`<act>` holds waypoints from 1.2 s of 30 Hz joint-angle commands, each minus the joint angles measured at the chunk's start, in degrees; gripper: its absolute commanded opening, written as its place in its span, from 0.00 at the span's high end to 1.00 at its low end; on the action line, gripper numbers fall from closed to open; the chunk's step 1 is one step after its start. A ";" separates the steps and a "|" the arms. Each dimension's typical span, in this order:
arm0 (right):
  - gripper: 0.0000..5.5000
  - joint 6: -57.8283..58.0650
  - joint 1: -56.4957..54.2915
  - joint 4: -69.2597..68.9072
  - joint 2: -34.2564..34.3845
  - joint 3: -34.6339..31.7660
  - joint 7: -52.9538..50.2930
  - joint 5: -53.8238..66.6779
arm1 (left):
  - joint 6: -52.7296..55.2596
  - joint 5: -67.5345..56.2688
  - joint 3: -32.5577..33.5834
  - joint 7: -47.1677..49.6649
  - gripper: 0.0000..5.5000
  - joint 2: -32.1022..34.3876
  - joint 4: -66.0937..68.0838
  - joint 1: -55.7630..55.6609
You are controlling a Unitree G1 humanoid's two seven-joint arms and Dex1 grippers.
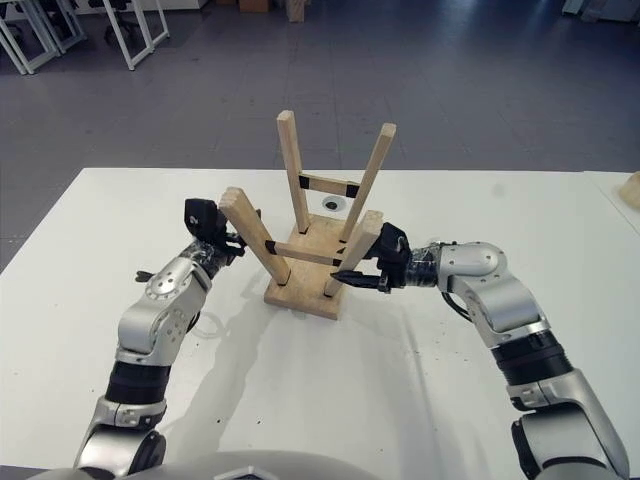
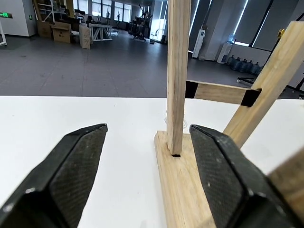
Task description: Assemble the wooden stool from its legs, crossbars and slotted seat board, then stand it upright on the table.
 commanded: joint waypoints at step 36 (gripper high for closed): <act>0.21 -9.96 -6.15 20.03 -1.54 -0.21 -2.99 -27.45 | 1.01 7.38 3.00 -7.16 0.41 5.03 4.28 3.97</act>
